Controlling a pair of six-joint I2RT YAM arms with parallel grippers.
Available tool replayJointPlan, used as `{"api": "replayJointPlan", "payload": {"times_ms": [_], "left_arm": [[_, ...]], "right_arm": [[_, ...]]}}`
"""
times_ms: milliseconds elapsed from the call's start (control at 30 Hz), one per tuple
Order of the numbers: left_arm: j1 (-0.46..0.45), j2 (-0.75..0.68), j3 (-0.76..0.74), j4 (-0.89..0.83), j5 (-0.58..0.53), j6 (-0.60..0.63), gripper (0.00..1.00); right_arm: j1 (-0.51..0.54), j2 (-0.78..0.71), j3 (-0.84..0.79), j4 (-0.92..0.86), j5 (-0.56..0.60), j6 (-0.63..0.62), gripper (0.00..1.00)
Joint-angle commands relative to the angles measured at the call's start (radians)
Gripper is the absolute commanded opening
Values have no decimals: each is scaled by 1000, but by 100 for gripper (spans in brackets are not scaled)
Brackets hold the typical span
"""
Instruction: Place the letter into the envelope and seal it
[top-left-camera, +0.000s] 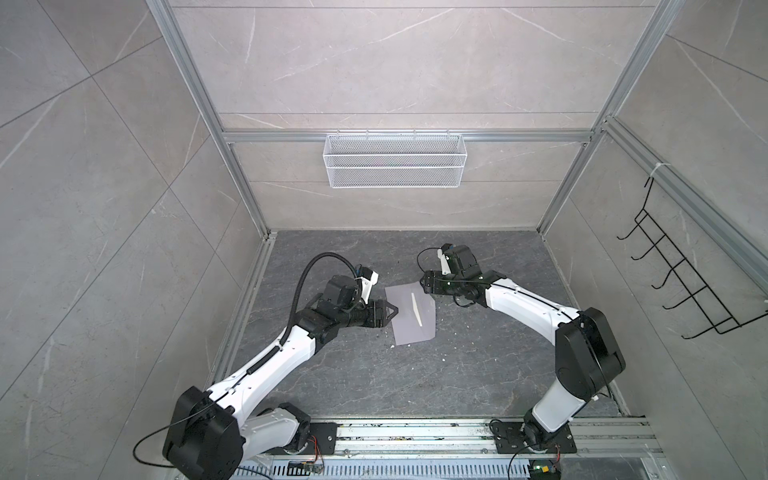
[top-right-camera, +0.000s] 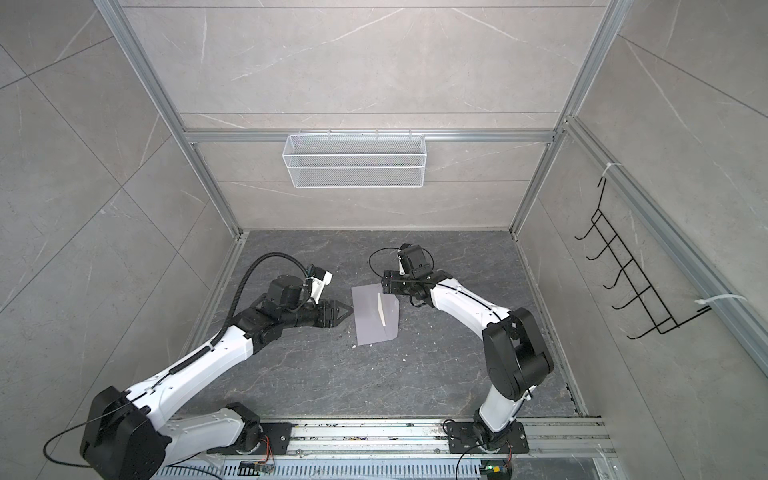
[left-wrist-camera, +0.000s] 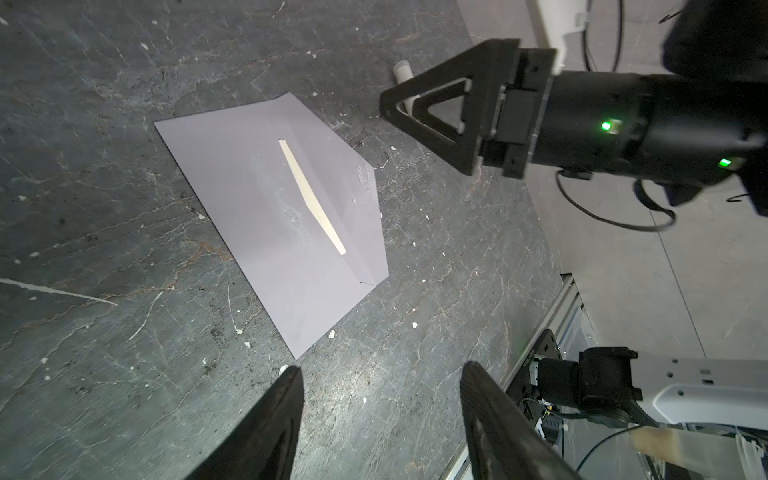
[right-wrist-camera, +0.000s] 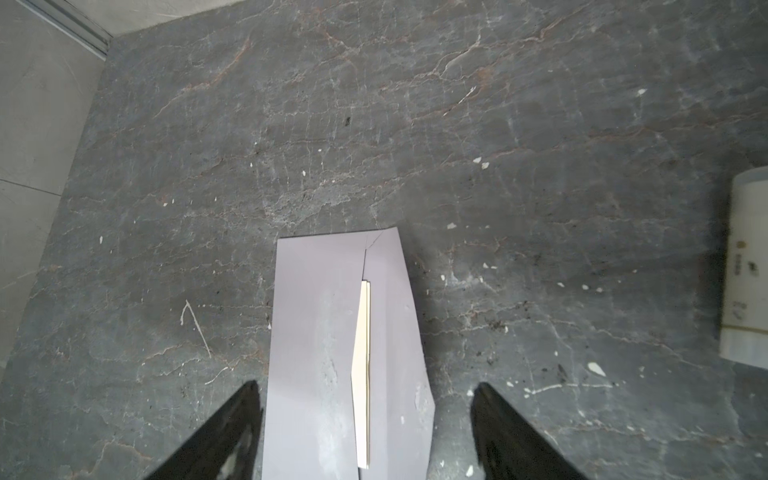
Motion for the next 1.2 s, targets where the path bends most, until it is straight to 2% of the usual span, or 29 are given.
{"api": "replayJointPlan", "payload": {"times_ms": [0,267,500,667,767,900,1167], "left_arm": [[-1,-53,32,-92,14,83,67],[1,-153,-79,-19,-48,91,80],[1,-174,-22,-159,-8,131,92],[0,-194,-57,-90,-40,132,98],[1,-219,-50,-92,-58,132,99],[1,-312,-83,-98,-210,158,100],[1,-479,-173,-63,-352,134,100]], "right_arm": [[-11,64,63,-57,-39,-40,81],[-31,188,169,-121,-80,-68,81],[-42,279,217,-143,-105,-81,76],[-41,343,236,-147,-141,-76,70],[-42,361,232,-144,-162,-70,62],[-41,359,193,-100,-193,-45,52],[-41,353,144,-41,-228,-3,13]]}}
